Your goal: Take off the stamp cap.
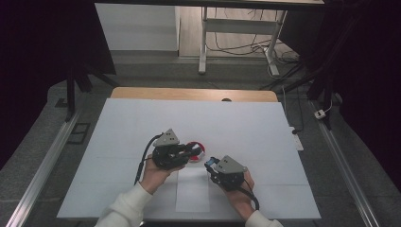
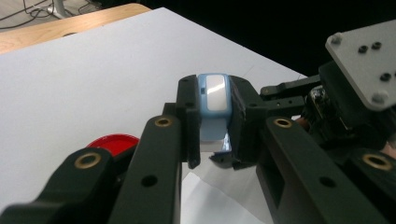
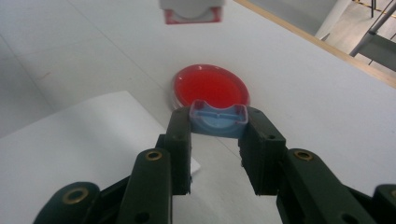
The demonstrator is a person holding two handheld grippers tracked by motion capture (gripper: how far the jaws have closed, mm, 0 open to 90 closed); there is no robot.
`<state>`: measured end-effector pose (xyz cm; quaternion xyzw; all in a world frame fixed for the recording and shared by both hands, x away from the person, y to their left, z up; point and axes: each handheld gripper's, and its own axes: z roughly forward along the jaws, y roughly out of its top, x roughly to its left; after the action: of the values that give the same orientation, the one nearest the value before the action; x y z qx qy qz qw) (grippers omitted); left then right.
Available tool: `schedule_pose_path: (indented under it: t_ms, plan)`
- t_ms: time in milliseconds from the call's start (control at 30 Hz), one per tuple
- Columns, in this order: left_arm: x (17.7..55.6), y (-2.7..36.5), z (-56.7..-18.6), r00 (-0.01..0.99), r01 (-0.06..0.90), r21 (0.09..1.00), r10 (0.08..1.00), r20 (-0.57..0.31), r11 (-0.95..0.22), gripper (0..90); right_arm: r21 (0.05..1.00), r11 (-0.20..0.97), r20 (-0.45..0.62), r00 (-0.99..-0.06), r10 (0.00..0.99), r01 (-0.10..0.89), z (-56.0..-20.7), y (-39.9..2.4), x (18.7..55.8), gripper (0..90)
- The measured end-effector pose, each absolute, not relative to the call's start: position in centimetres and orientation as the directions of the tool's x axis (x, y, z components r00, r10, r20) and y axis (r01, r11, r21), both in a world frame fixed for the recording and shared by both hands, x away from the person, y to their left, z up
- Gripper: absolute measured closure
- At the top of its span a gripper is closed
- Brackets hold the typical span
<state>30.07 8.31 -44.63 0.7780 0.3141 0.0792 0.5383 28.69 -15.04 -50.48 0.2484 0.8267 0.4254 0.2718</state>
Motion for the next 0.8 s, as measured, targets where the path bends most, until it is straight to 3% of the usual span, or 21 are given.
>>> schedule_pose_path:
  t_ms: [800]
  plan:
    - [30.0, 8.5, -44.6, 0.806, 0.387, 0.887, 0.561, -0.191, -0.253, 75.2, 0.862, 0.443, -0.165, -0.689, 0.706, 0.248, -49.7, -22.1, 28.8, 65.0]
